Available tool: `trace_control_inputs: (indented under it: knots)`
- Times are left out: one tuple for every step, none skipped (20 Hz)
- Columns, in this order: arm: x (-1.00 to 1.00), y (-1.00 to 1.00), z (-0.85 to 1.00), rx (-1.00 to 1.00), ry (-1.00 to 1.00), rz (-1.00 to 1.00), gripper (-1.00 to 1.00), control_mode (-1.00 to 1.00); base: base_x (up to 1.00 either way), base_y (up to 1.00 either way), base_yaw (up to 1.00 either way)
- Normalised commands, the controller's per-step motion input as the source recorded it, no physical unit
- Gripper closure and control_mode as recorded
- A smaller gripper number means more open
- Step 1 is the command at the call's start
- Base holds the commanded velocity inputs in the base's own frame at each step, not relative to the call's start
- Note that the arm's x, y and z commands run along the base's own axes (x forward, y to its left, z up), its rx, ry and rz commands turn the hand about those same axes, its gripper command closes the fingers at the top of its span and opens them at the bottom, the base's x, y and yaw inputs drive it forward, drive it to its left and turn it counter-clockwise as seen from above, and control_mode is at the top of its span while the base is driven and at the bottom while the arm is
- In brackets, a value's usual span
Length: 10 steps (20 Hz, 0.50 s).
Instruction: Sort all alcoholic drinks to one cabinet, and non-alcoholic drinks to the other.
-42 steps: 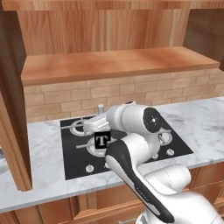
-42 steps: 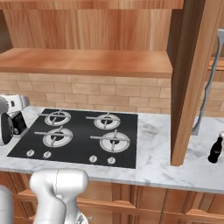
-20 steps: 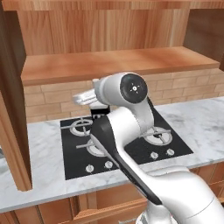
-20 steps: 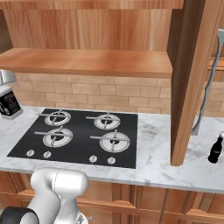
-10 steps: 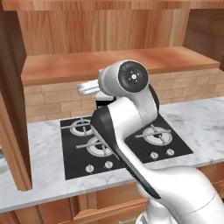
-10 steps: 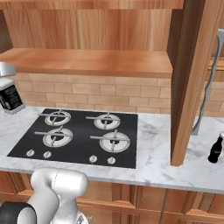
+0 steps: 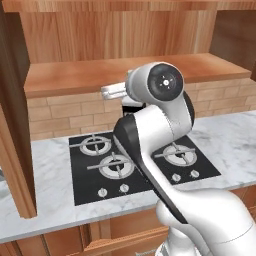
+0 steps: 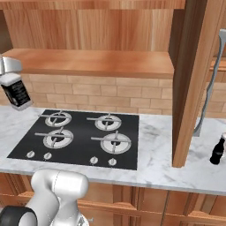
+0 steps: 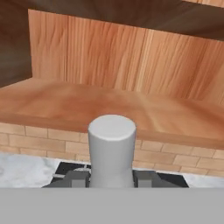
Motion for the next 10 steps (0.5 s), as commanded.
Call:
trace_control_inputs:
  knots:
    - [-0.03, -0.3, 0.23, 0.0, -0.08, -0.04, 1.0, -1.0, 0.0, 0.0, 0.0]
    - [-0.05, -0.25, 0.27, 0.0, -0.09, -0.03, 1.0, -1.0, 0.0, 0.0, 0.0]
    - [0.0, -0.18, 0.28, 0.0, -0.08, -0.02, 1.0, -1.0, 0.0, 0.0, 0.0]
    - [0.0, -0.16, 0.27, 0.0, -0.1, -0.02, 1.0, -1.0, 0.0, 0.0, 0.0]
    - [-0.03, -0.22, 0.25, 0.0, -0.13, -0.01, 1.0, -1.0, 0.0, 0.0, 0.0]
    - [-0.02, -0.18, 0.21, 0.0, -0.13, -0.01, 1.0, -1.0, 0.0, 0.0, 0.0]
    - [-0.05, -0.14, 0.24, 0.0, -0.15, -0.01, 1.0, -1.0, 0.0, 0.0, 0.0]
    - [-0.11, -0.13, 0.21, 0.01, -0.13, -0.01, 1.0, -1.0, 0.0, 0.0, 0.0]
    - [-0.15, -0.21, 0.22, 0.02, -0.11, -0.01, 1.0, -1.0, 0.0, 0.0, 0.0]
    - [-0.16, -0.19, 0.26, 0.02, -0.11, -0.01, 1.0, -1.0, 0.0, 0.0, 0.0]
